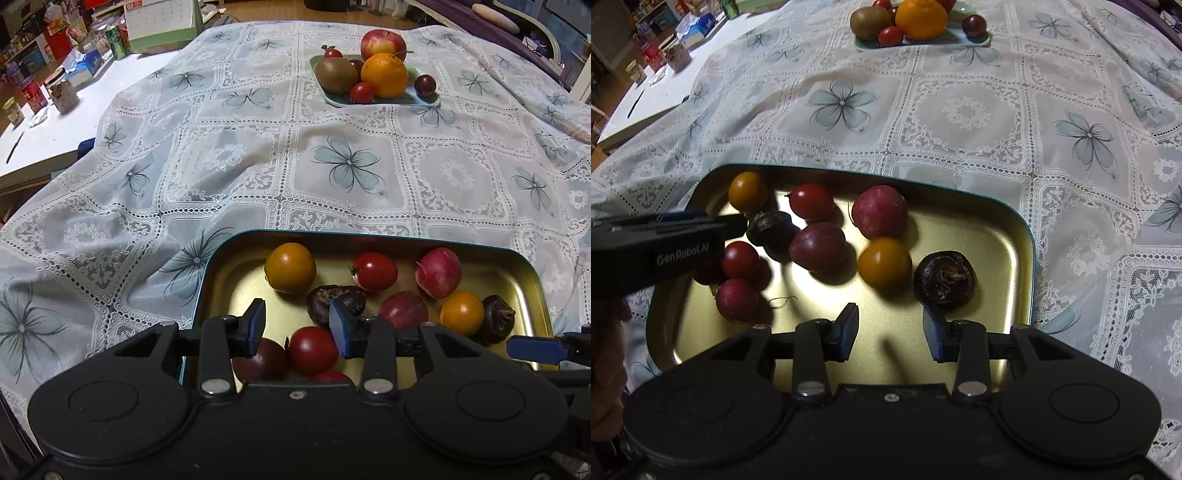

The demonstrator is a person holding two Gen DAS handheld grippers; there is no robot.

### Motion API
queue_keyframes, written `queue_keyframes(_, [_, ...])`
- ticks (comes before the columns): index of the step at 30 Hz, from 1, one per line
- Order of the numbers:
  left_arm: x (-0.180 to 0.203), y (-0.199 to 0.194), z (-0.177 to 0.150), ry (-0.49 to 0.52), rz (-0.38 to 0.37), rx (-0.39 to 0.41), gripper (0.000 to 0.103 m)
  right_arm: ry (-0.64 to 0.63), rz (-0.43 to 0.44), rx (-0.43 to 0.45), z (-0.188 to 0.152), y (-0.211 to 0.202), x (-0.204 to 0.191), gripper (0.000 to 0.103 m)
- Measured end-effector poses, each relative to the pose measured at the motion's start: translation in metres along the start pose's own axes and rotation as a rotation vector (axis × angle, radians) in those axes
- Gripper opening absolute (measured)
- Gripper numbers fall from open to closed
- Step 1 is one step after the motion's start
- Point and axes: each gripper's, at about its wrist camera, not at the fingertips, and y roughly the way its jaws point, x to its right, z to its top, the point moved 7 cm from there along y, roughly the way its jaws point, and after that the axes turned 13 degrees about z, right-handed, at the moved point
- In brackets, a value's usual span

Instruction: Organize fruits

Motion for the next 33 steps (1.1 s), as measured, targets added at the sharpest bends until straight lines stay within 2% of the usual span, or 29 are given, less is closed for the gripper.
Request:
queue_keyframes(9, [-0.004, -0.015, -0.011, -0.006, 0.018, 0.038, 0.048, 0.029, 0.001, 0.046, -0.006, -0.008, -0.003, 0.039])
queue_keyframes(21, [-0.003, -0.023, -0.033, -0.010, 0.020, 0.029, 0.048, 0.028, -0.054, 0.114, -0.025, -0.021, -0.001, 0.041])
queue_keyframes(33, [-0.009, -0.025, -0.049, -0.027, 0.020, 0.011, 0.048, 0.014, -0.029, 0.114, -0.043, -0.024, -0.008, 0.041])
